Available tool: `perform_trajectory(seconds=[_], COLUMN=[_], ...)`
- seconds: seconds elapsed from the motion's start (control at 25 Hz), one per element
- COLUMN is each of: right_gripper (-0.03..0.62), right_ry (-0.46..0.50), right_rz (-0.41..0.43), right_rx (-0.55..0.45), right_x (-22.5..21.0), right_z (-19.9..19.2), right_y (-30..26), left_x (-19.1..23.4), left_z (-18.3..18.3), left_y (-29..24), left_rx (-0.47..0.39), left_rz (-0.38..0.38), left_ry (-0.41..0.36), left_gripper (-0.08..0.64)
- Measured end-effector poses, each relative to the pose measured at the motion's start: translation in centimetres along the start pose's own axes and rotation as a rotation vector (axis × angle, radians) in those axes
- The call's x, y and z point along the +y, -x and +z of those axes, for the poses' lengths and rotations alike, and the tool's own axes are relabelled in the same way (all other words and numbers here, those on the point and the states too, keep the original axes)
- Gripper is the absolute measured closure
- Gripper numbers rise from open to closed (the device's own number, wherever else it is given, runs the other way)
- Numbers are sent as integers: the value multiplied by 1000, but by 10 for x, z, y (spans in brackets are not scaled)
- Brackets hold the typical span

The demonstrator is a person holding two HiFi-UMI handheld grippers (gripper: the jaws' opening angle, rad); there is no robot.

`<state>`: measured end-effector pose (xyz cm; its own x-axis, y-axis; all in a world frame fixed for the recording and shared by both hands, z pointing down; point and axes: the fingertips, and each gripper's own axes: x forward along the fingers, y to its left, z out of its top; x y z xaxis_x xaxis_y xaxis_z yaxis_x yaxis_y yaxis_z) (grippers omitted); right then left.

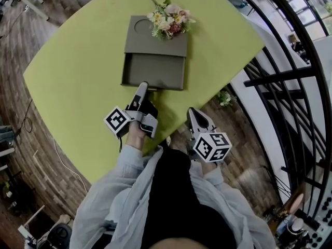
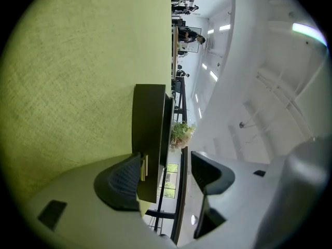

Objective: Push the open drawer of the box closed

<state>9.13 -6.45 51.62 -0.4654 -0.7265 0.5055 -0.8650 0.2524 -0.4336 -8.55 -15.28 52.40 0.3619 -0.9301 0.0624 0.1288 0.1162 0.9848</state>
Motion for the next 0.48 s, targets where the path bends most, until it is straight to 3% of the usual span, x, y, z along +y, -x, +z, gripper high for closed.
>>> perform_trajectory(seconds=[0.48], right_gripper=[586], right_ry=[-20], right_rz=[6], right_rx=[-11], right_x=[-5], right_z=[-2], right_y=[-2], left_x=[-17], left_z=[-4], left_y=[-3], left_rx=[17], left_rz=[-14], left_ry=[-51], left_gripper=[252])
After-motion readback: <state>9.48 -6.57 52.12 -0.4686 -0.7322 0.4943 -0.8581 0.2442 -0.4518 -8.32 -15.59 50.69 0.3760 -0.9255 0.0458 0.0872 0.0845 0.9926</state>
